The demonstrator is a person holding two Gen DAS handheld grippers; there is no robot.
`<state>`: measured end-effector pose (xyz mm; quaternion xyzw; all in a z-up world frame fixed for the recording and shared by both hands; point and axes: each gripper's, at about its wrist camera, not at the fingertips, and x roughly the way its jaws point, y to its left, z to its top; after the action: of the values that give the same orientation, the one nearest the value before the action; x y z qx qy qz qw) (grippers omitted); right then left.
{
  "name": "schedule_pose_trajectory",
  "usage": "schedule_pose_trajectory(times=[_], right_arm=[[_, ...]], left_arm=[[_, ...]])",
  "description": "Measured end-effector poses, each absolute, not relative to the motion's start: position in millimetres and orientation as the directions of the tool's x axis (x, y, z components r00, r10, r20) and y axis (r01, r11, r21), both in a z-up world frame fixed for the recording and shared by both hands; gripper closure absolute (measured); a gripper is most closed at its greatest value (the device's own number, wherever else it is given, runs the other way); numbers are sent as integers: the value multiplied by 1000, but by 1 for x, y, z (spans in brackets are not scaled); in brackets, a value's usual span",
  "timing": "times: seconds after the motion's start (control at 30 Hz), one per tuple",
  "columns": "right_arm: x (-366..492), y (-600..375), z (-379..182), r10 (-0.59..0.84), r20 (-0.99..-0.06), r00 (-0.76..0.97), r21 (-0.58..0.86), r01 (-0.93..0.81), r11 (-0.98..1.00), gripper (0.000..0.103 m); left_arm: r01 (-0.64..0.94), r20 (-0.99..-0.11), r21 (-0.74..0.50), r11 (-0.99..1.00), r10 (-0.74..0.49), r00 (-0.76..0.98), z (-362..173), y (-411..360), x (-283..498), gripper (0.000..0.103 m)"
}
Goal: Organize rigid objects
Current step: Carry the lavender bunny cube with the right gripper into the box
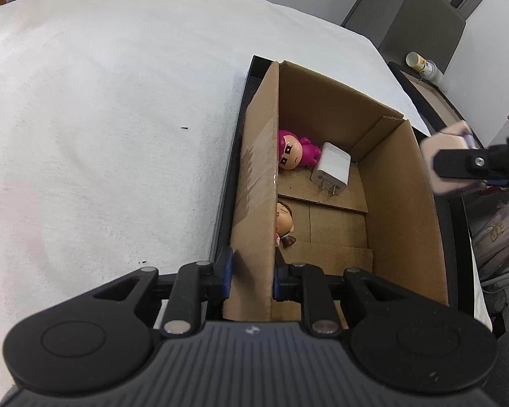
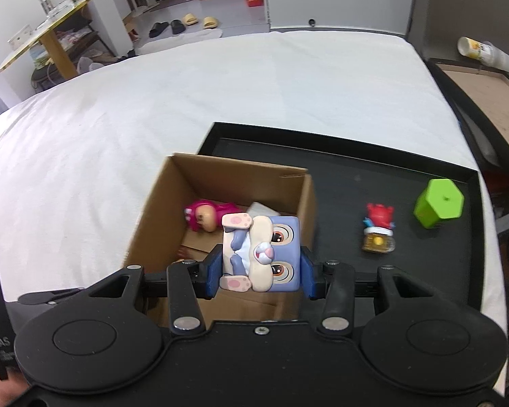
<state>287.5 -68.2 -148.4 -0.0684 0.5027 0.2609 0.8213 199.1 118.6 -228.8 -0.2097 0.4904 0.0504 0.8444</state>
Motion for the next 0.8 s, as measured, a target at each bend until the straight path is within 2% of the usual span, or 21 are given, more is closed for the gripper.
schedule_pose_trajectory(times=[0.57,0.8], right_arm=[[287,-14,-193,332,-917,224,196,-472,859,59],[292,-1,-213,267,-938,220,145,-451,881,59]], left_arm=[[-281,-830,-357,891,-165,532,-232,131,194,82],[-277,-823,-375,885,-180,538,-233,136,193,81]])
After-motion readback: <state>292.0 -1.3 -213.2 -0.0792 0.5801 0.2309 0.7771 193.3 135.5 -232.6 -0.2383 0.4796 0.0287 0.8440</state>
